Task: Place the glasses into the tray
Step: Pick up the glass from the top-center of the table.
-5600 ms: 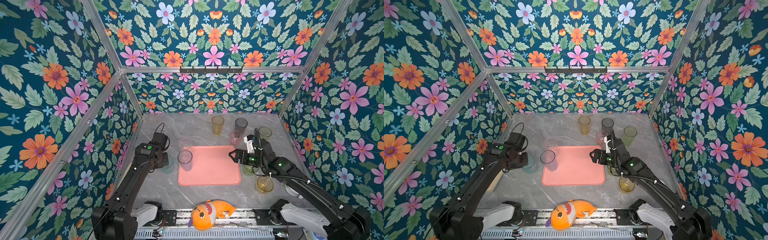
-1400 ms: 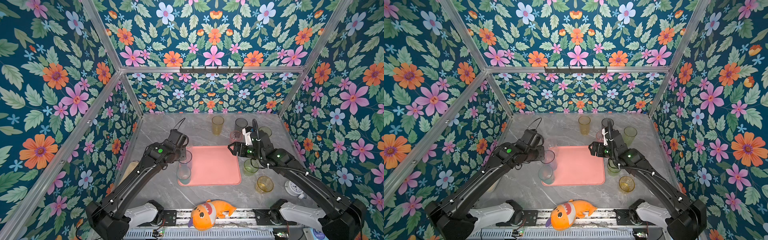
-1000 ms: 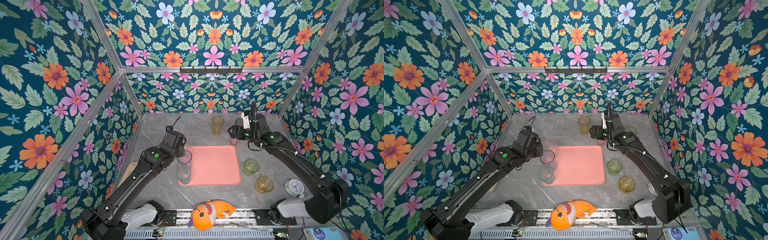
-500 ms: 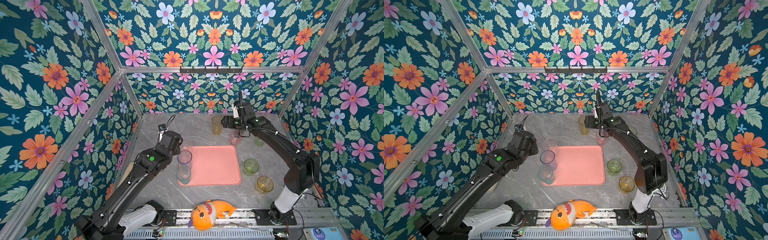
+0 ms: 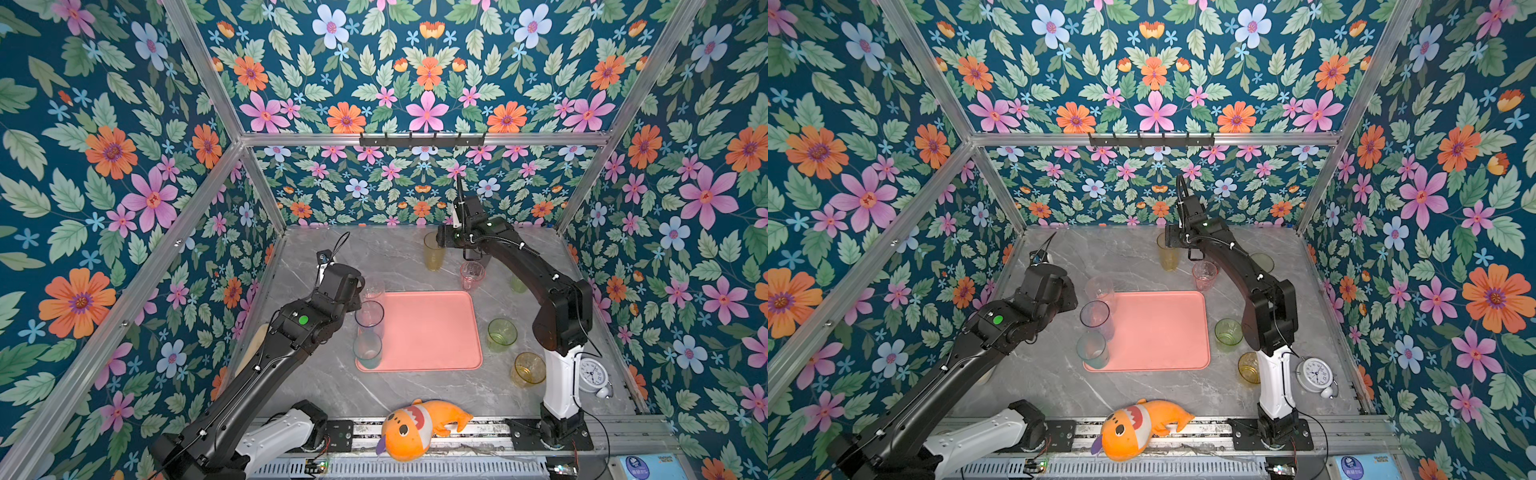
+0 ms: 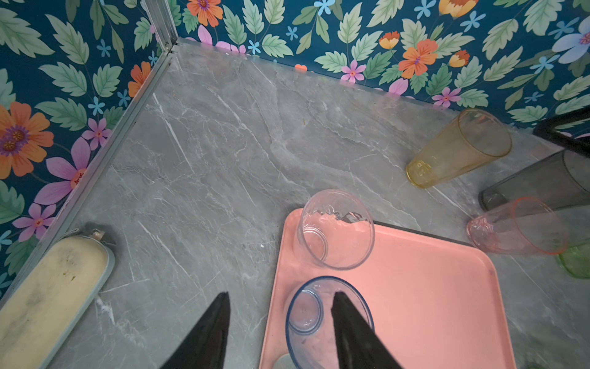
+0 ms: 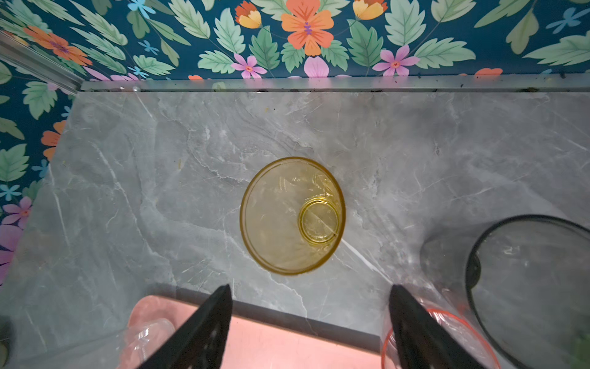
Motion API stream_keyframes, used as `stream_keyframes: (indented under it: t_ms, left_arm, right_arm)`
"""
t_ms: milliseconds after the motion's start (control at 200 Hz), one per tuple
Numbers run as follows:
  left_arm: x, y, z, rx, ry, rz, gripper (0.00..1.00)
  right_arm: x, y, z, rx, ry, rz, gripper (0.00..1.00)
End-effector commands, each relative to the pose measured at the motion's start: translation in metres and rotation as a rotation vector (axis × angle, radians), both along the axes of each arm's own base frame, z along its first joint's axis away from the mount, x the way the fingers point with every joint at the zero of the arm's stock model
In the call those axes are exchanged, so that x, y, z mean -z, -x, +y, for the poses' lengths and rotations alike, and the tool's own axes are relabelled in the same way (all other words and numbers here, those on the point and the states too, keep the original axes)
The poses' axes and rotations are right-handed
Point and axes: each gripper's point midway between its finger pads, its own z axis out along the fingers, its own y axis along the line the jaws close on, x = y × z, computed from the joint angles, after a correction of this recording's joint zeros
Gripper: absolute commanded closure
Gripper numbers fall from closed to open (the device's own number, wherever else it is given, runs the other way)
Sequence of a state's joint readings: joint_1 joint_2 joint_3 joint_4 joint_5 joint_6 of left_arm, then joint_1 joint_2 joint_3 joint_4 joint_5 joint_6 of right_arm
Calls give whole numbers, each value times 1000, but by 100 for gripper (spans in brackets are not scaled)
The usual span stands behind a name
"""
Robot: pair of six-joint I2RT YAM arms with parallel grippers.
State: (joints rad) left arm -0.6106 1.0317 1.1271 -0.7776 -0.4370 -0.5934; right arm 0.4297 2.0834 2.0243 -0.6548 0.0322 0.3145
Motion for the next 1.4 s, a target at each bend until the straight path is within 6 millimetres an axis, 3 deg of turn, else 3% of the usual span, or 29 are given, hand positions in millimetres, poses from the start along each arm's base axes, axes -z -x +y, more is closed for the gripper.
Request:
stream_keyframes:
  t_ms: [0, 250, 615, 1260, 1395]
  left_arm:
    - [-8, -4, 10, -31, -55, -39, 36]
    - [-31, -3, 19, -45, -77, -107, 23]
    - [-29, -1, 16, 7, -110, -103, 1]
    - [-17, 2, 19, 10, -130, -85, 1]
    - [-18, 3, 21, 5, -133, -88, 1]
  right_arm:
    - [8, -2, -3, -2, 36, 31, 21]
    - [25, -19, -4, 26, 35, 70, 24]
    - [43, -30, -2, 28, 28, 111, 32]
    - [59, -42, -4, 9, 39, 122, 51]
    - [62, -44, -2, -3, 41, 139, 62]
